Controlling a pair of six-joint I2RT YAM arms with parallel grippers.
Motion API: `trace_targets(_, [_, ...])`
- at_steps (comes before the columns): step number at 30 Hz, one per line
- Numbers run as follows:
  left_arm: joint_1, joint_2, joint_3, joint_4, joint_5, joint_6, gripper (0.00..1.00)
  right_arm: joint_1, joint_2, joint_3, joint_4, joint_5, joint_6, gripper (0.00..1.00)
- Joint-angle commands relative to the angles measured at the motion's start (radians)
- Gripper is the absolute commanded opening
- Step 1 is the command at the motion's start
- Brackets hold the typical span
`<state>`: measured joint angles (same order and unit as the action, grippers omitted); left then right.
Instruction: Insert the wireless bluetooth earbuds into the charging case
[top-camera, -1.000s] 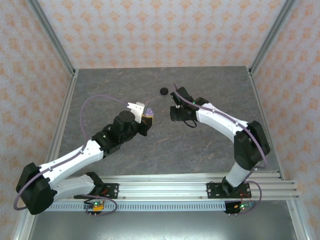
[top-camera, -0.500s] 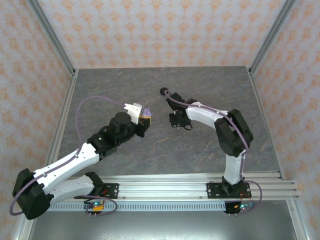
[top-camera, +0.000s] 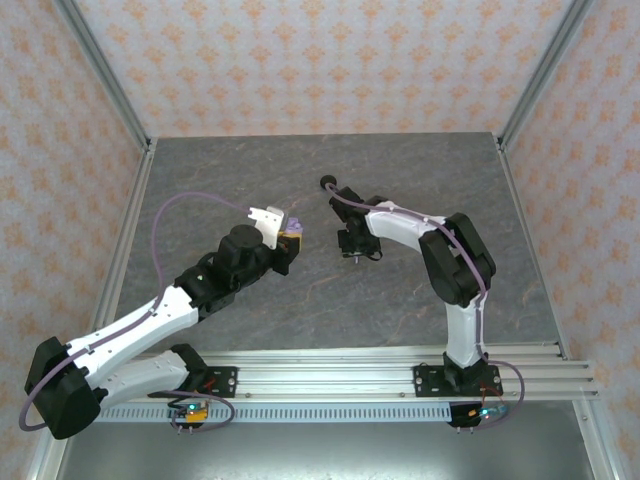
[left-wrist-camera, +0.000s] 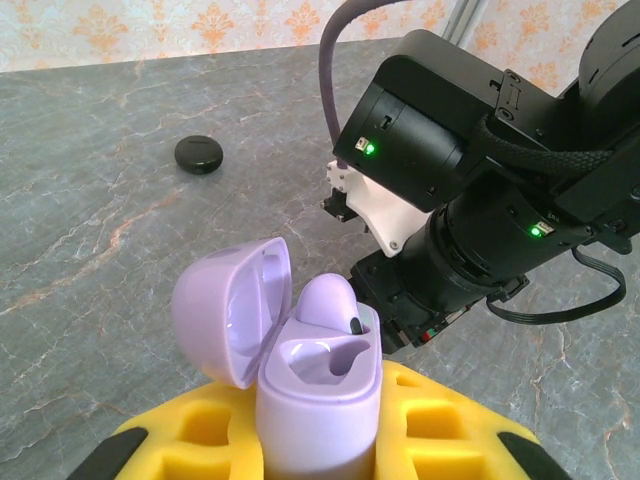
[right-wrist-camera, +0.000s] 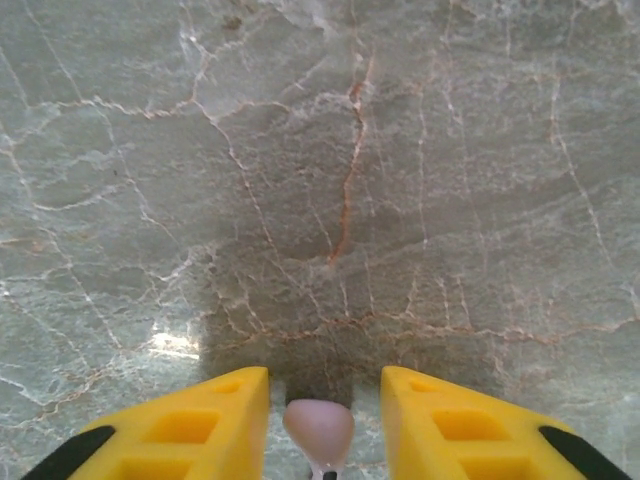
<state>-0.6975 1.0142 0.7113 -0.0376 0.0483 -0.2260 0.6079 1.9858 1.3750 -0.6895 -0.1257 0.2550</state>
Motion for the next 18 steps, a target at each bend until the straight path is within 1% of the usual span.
trace_targets(1, [0.003,-0.014,-0.009,-0.004,0.002,0.023,0.13,-0.006,0.010,0.045,-0.075,0.007,-0.005,0.40])
trace_targets(6, [0.003,-0.015,-0.007,-0.005,0.002,0.023,0.13,-0.005,0.026,0.121,-0.178,-0.019,0.017,0.45])
trace_targets(9, [0.003,-0.014,-0.007,-0.004,0.001,0.024,0.13,-0.008,0.046,0.177,-0.243,-0.065,0.037,0.46])
trace_targets(14, [0.004,-0.013,-0.007,-0.005,0.003,0.027,0.13,-0.010,0.071,0.247,-0.319,-0.028,0.109,0.44])
trace_targets(18, [0.003,-0.011,-0.007,-0.002,0.004,0.029,0.13,-0.011,0.095,0.278,-0.344,-0.026,0.118,0.43])
